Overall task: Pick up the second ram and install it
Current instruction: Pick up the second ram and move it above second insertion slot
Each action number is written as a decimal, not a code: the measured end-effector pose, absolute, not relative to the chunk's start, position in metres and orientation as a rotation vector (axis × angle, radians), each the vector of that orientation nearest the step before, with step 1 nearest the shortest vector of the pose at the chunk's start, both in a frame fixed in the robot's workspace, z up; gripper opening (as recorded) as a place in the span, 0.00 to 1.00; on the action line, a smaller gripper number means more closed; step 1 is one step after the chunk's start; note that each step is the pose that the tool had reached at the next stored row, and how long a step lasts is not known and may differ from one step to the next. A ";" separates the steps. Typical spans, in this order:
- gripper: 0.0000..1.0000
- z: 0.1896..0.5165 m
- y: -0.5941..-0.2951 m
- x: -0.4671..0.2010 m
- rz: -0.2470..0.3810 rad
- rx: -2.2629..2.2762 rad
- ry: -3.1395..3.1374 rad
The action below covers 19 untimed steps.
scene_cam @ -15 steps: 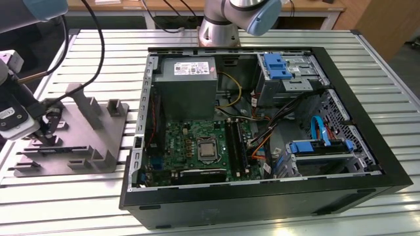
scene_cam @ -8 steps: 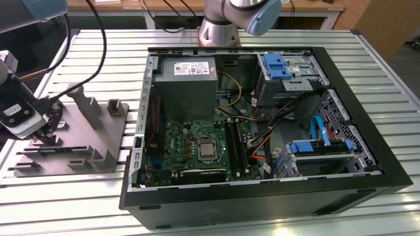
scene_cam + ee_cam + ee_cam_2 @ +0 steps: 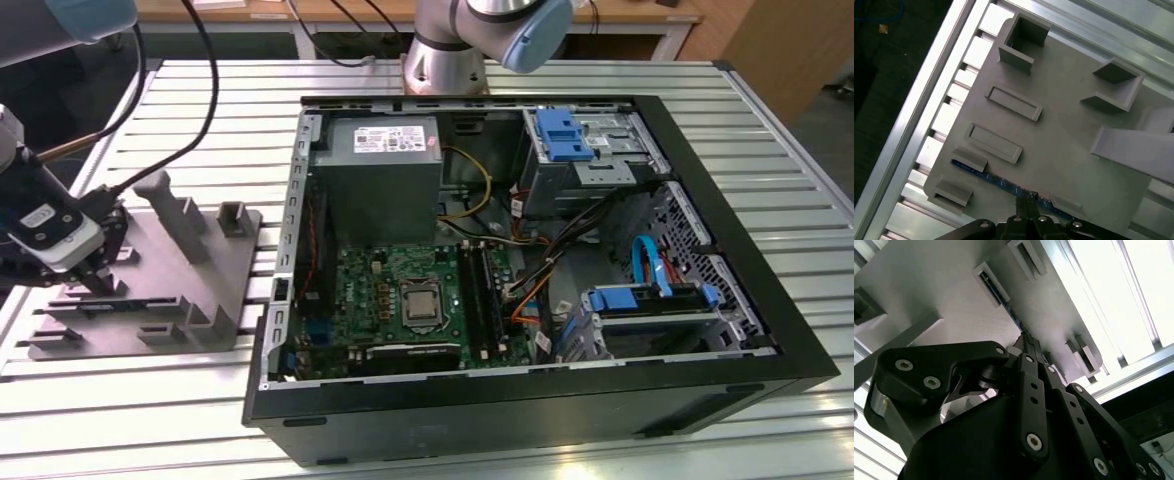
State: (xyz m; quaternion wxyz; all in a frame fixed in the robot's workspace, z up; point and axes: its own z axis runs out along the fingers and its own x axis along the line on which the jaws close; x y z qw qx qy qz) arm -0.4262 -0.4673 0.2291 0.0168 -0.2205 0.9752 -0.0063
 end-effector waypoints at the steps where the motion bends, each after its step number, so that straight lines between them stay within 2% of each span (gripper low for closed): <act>1: 0.10 0.229 -0.467 -0.426 -0.019 -0.707 3.026; 19: 0.10 0.229 -0.467 -0.426 -0.013 -1.056 2.922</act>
